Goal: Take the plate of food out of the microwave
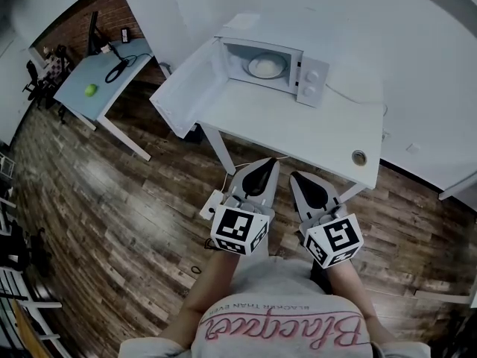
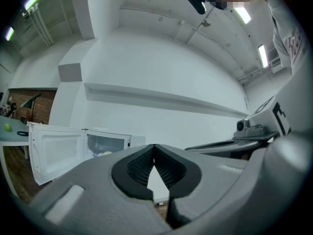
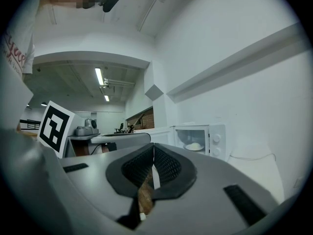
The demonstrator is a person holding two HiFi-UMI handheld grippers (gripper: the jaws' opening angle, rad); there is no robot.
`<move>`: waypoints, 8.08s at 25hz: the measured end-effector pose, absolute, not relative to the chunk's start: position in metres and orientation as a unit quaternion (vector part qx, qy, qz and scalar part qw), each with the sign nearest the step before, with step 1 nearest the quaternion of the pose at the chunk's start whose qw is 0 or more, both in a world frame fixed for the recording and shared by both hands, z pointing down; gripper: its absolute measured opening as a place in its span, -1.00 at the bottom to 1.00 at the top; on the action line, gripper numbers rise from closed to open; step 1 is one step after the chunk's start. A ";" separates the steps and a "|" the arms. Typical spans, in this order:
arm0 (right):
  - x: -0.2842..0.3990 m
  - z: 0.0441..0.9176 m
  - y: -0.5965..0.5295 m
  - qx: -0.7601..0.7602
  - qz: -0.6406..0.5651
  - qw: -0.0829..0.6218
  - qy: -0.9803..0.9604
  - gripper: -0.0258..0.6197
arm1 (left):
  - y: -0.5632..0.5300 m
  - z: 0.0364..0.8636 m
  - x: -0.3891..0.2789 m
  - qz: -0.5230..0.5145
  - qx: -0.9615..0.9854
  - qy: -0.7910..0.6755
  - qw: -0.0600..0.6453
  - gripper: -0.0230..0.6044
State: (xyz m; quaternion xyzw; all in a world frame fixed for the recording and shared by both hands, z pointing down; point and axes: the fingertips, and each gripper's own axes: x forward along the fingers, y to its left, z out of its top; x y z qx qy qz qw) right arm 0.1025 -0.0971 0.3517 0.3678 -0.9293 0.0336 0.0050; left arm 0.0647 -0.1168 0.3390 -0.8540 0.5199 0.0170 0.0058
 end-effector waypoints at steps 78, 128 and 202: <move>-0.012 0.408 -0.459 0.459 0.133 0.057 -0.877 -0.88 | -0.519 0.448 -0.056 0.101 -0.822 0.414 -0.379 -0.38; -0.005 0.453 -0.514 0.401 0.162 0.103 -0.896 -0.89 | -0.580 0.559 -0.073 0.088 -0.547 0.541 -0.633 -0.50; -0.041 0.412 -0.395 0.462 0.090 0.075 -0.879 -0.89 | -0.457 0.479 -0.090 0.322 -0.650 0.336 -0.601 -0.88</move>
